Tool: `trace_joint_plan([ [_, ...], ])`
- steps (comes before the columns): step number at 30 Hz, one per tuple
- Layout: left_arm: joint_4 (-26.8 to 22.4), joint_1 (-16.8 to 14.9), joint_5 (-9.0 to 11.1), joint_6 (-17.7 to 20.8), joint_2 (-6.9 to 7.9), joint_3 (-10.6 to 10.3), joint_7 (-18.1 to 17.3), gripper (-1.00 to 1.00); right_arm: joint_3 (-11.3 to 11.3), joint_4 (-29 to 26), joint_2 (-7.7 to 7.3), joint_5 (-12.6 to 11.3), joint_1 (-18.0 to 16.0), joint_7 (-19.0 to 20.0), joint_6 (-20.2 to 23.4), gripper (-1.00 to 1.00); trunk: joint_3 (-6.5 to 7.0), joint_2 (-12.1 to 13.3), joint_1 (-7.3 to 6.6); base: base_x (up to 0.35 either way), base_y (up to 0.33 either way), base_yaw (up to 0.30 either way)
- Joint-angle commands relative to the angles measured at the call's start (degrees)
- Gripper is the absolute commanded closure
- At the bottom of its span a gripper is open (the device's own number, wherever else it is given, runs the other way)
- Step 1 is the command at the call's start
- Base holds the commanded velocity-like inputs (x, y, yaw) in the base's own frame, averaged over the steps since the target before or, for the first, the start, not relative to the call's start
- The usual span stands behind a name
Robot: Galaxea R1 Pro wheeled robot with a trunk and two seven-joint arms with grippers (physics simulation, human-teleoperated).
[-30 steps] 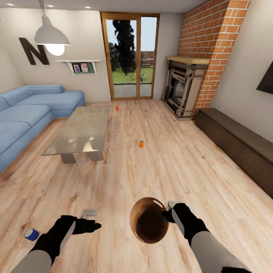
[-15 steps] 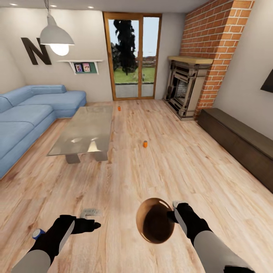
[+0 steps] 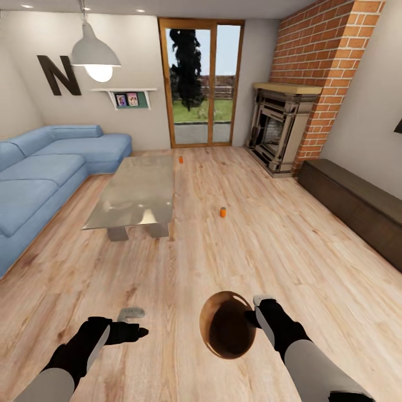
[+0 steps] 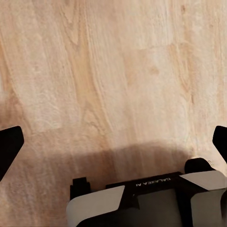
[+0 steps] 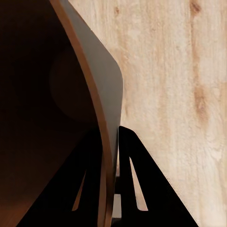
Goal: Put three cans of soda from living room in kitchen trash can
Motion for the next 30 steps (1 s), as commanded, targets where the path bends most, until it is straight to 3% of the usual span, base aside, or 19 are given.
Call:
trace_joint_plan([
  [1, 0.01, 0.00, -0.03, -0.04, 0.00, 0.00, 0.00, -1.00, -0.05, -0.02, 0.00, -0.51, -0.02, 0.23, -0.07, 1.00, 0.01, -0.01, 0.00, 0.000, 0.344, 0.000],
  [18, 0.13, 0.09, -0.30, -0.26, -0.01, 0.00, -0.15, -1.00, -0.05, -0.08, -0.04, -0.43, -0.02, 0.23, -0.10, 1.00, 0.01, -0.01, 0.00, 0.003, 0.345, 0.000],
  [30, 0.13, 0.09, -0.34, -0.39, 0.00, -0.12, -0.32, -1.00, -0.05, -0.11, -0.02, -0.43, -0.02, 0.23, -0.09, 1.00, 0.01, -0.01, 0.00, 0.107, 0.342, 0.000],
])
